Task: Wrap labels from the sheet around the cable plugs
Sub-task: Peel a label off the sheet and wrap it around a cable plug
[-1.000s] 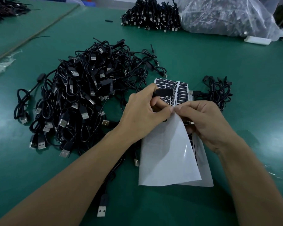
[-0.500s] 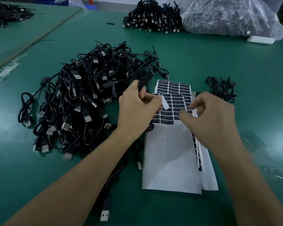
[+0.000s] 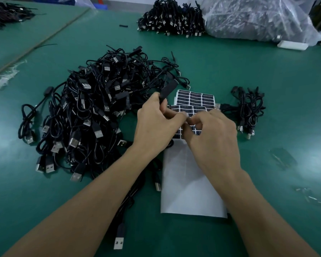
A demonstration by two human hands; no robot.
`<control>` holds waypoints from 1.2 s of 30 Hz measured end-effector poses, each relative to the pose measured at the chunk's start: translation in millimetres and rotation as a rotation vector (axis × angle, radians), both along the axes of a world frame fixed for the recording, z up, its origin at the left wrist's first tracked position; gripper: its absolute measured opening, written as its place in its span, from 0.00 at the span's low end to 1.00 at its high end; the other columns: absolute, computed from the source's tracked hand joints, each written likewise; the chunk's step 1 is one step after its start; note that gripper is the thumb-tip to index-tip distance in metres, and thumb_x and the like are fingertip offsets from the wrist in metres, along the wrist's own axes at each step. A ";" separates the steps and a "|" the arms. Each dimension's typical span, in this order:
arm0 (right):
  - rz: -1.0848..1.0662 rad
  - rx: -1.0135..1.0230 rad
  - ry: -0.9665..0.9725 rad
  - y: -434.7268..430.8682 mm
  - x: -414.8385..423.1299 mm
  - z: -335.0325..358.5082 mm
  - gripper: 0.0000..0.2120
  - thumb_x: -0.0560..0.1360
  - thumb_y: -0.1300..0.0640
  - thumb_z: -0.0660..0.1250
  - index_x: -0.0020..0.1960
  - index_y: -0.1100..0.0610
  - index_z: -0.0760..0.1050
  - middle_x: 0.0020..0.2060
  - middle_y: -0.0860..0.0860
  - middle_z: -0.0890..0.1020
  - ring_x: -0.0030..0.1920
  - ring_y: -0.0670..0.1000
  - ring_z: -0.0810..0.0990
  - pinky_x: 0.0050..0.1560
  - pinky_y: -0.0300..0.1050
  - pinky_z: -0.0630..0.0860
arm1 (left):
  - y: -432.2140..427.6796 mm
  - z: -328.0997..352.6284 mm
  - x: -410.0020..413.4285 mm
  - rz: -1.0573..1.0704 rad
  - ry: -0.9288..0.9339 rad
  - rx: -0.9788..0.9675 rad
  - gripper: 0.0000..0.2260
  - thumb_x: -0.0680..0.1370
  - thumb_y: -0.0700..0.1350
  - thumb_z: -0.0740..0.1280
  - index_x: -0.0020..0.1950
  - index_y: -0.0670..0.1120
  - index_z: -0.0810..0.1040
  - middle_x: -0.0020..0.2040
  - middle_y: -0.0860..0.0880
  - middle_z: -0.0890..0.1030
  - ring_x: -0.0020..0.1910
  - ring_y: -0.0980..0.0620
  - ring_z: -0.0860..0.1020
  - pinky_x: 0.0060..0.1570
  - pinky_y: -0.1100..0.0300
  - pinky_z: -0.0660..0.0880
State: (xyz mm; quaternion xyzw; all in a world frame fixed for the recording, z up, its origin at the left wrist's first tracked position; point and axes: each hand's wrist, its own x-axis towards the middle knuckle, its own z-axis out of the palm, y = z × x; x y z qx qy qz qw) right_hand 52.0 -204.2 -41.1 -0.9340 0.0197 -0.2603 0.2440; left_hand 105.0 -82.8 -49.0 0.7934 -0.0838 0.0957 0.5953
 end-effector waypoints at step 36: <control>0.171 1.018 0.073 -13.5 10.0 4.8 0.09 0.75 0.64 0.71 0.40 0.53 0.84 0.23 0.40 0.77 0.23 0.38 0.72 0.27 0.26 0.67 | 2.1 0.2 -0.1 -0.185 0.034 -0.105 0.18 0.71 0.41 0.75 0.43 0.46 0.64 0.40 0.48 0.86 0.43 0.43 0.85 0.50 0.38 0.81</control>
